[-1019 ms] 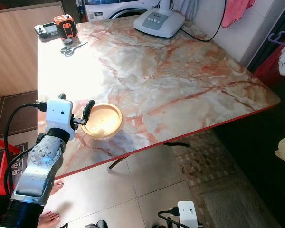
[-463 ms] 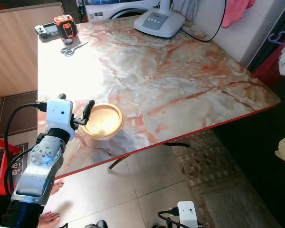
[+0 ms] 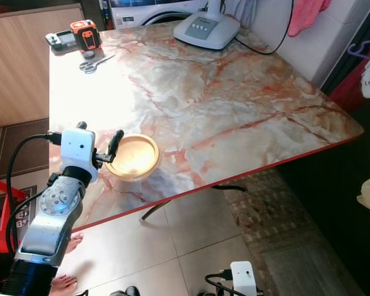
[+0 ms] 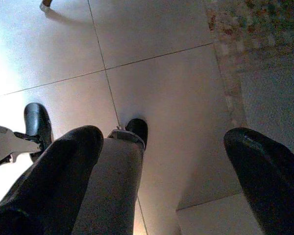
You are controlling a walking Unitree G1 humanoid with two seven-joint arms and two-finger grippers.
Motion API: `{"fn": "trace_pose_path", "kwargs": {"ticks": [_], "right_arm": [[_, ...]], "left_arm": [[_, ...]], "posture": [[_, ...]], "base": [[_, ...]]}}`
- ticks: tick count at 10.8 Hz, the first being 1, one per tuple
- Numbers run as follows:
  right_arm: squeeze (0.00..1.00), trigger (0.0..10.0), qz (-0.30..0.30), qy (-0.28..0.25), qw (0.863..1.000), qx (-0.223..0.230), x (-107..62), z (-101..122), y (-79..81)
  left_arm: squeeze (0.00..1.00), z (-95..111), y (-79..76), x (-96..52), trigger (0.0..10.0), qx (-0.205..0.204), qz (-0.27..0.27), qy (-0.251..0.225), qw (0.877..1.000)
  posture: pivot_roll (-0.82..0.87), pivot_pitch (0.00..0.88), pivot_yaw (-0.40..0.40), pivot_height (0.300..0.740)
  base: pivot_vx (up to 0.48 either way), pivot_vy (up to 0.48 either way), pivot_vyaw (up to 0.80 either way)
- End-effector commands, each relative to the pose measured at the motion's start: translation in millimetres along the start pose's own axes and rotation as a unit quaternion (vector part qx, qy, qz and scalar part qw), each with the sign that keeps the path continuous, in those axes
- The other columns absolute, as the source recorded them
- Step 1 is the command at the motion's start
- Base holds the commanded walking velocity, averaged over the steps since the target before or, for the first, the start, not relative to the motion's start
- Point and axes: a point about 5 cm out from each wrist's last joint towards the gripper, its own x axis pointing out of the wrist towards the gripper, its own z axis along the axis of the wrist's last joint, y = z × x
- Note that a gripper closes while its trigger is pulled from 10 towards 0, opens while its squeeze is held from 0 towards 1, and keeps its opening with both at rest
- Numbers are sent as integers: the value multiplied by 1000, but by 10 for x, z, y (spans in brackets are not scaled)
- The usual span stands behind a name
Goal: Restocking fridge
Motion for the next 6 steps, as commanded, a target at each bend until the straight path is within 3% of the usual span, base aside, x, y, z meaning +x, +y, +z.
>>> {"fn": "trace_pose_path", "kwargs": {"ticks": [1, 2, 5, 6], "right_arm": [[0, 10000, -3, 8, 1000, 6, -22, -80, -5], [0, 10000, -3, 8, 1000, 6, -22, -80, -6], [0, 10000, -3, 8, 1000, 6, -22, -77, -9], [0, 10000, -3, 8, 1000, 6, -21, -77, -9]], "left_arm": [[0, -10, -1, -23, 10000, -1, -1, -2, 1000], [0, -9, -1, -24, 10000, -2, -1, -2, 1000], [0, 36, 57, -33, 10000, -132, 14, -9, 991], [0, 37, 79, -43, 10000, -153, 19, -11, 988]], "posture": [[-91, 142, -21, 740], [-90, 144, -22, 740], [-91, 150, -24, 740], [-92, 150, -24, 740]], "base": [[0, 0, 0], [0, 0, 0], [0, 0, 0], [0, 0, 0]]}}
